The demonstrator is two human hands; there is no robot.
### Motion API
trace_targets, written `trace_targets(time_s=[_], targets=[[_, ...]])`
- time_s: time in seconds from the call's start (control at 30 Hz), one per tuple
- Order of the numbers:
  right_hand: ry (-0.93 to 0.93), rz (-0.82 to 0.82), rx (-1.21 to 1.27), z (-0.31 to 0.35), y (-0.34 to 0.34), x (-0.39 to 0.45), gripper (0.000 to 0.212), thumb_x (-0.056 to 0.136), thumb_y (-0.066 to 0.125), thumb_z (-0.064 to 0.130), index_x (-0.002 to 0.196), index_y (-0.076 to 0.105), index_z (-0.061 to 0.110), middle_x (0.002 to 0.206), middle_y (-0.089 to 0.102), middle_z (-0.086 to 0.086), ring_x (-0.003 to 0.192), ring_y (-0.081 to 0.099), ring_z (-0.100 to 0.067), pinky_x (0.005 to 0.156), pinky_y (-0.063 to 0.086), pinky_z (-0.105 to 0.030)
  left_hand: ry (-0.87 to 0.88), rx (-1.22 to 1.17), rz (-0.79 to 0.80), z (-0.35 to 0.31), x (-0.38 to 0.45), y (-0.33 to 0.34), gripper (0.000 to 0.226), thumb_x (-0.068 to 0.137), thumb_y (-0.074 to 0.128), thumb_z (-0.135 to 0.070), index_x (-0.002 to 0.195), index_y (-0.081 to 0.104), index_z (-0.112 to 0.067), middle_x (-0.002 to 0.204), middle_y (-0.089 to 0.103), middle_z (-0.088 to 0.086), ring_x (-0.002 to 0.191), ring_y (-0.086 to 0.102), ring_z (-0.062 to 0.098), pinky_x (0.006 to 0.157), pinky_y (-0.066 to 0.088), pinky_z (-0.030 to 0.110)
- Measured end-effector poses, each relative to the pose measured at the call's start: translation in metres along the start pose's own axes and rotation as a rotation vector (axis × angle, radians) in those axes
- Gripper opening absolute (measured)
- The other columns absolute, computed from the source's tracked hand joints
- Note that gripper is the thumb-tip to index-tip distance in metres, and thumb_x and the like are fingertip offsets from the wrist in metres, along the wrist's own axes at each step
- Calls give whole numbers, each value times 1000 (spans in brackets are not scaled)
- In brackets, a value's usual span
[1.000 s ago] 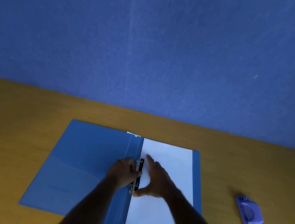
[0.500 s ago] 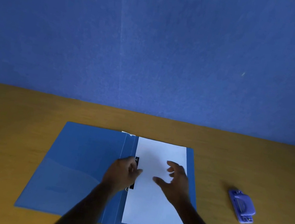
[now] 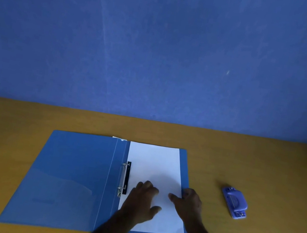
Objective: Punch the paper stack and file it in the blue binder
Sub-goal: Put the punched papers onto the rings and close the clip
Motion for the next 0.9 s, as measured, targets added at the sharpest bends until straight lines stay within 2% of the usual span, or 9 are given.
trace_targets(time_s=[0.1,0.17,0.23,0.37,0.47,0.53,0.67,0.8,0.9], targets=[[51,0,109,-3,-2,2,30,78,81,28,100,72,9,84,69,-1,75,64,-17,60,50,-25,-56,-121,-8,5,2,0,53,87,62,-49,131,55,-20,133,51,-2,121,46,16,102,44,28],[94,-21,183,-4,-6,2,22,78,81,22,93,75,7,80,70,-4,70,63,-18,55,44,-23,-81,-175,-8,7,3,-1,51,87,62,-49,128,57,-21,130,53,-3,120,46,14,102,43,27],[110,-57,227,-6,-10,0,22,77,83,18,92,73,6,82,70,-7,71,62,-18,53,42,-22,-104,-217,-2,8,3,-2,50,87,62,-51,127,58,-21,129,54,-4,120,46,13,101,43,27],[38,-107,181,-2,-15,-5,20,77,82,12,92,71,5,79,65,-3,66,56,-8,53,40,-18,-177,-325,13,11,5,-1,52,85,61,-56,124,61,-22,126,55,-6,117,51,12,100,47,30],[-45,-114,80,5,-16,-10,25,81,79,16,103,71,7,87,64,-1,71,58,-8,56,41,-16,-227,-401,26,12,5,1,59,79,60,-67,120,62,-25,123,57,-8,113,55,11,97,52,32],[-94,-125,0,7,-15,-11,26,83,77,19,105,70,9,92,70,-3,75,61,-11,59,44,-17,-256,-443,24,13,5,1,66,73,57,-74,117,63,-27,121,58,-9,111,56,9,95,53,32],[-142,-148,-43,6,-12,-14,23,86,73,21,107,65,16,94,71,0,75,65,-8,61,49,-16,-272,-485,33,12,5,-3,66,73,57,-74,117,63,-25,121,59,-8,109,58,9,95,54,32],[-224,-169,-144,13,-13,-21,9,90,69,22,86,61,24,75,64,8,60,55,3,51,40,-12,-298,-529,40,11,3,-5,73,70,53,-80,116,63,-25,119,61,-8,107,59,8,93,54,32],[-308,-273,-169,16,-17,-26,14,82,76,25,74,65,24,83,70,5,72,62,-8,62,52,-22,-307,-581,21,7,1,-10,76,72,49,-83,106,66,-17,107,67,1,95,64,12,86,54,32]])
Point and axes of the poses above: each hand's wrist, its own x-axis towards the middle knuckle, its own y-axis out of the palm, z = x × y, the point moved 5 cm from there along x, towards the middle knuckle
